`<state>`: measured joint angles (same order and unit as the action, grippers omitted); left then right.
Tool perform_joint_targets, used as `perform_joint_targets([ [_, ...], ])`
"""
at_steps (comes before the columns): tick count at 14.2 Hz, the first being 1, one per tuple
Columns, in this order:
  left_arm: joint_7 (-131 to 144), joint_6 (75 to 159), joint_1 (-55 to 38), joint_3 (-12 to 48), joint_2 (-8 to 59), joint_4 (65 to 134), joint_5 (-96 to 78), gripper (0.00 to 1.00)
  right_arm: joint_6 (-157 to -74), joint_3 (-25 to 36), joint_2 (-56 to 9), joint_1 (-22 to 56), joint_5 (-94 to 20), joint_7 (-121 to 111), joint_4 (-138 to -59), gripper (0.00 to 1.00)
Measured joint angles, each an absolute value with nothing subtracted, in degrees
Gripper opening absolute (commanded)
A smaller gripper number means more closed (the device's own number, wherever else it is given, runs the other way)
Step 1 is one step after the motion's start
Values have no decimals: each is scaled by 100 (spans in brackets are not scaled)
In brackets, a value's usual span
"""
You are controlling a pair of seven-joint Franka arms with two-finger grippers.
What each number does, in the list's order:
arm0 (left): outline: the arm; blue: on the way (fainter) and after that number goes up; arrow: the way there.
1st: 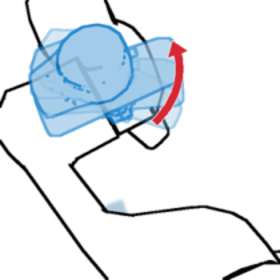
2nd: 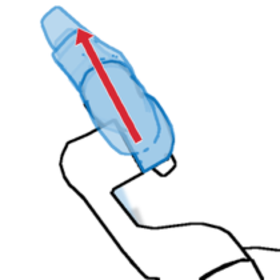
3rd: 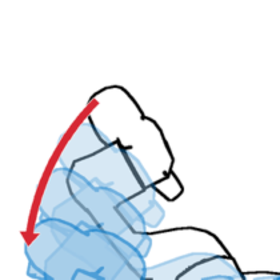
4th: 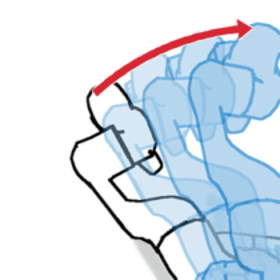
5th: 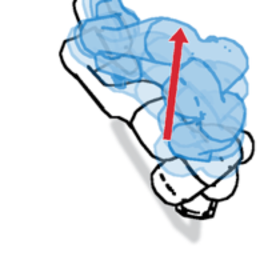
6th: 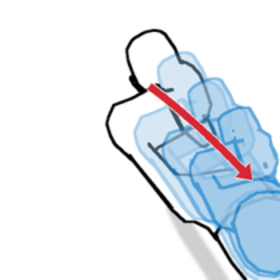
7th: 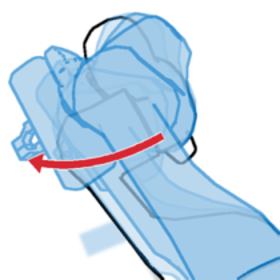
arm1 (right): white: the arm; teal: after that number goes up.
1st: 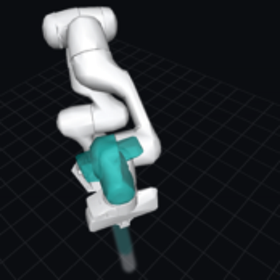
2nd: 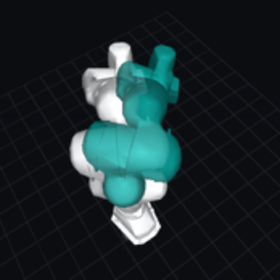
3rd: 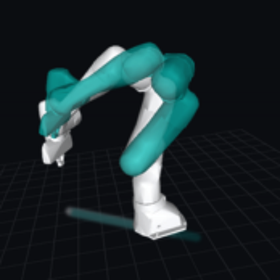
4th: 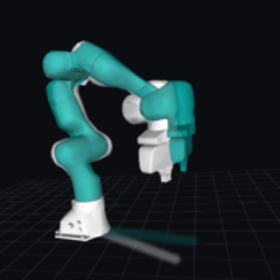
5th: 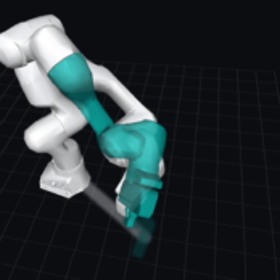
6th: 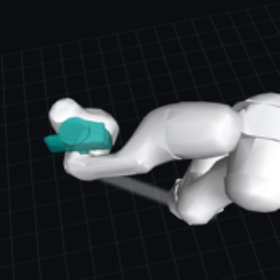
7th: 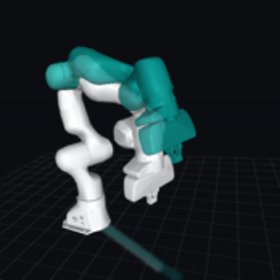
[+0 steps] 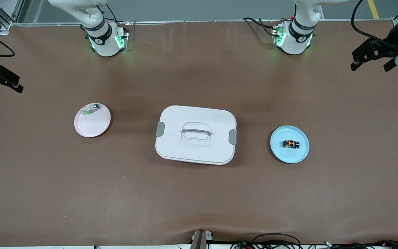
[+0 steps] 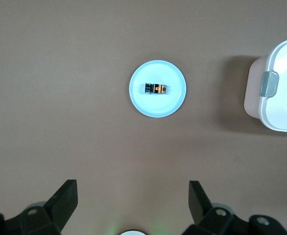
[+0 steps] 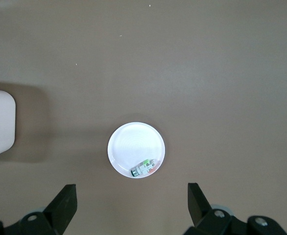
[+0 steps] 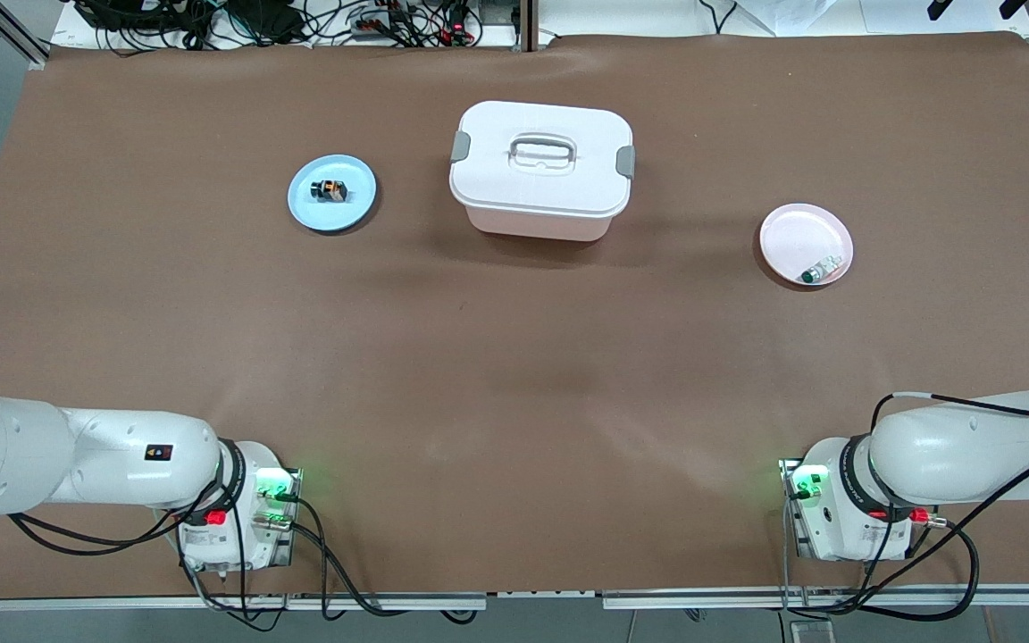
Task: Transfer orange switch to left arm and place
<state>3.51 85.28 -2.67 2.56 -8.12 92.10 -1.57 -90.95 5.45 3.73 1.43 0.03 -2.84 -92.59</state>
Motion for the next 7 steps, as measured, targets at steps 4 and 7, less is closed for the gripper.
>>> perform_joint_targets([
  [4,357,8473,-264,239,-810,9202,-116,100,-9095,542,367,150,3,-284,-9257,100],
  [7,487,8234,-281,248,-811,9066,112,100,-9092,538,347,159,3,-284,-9253,100],
])
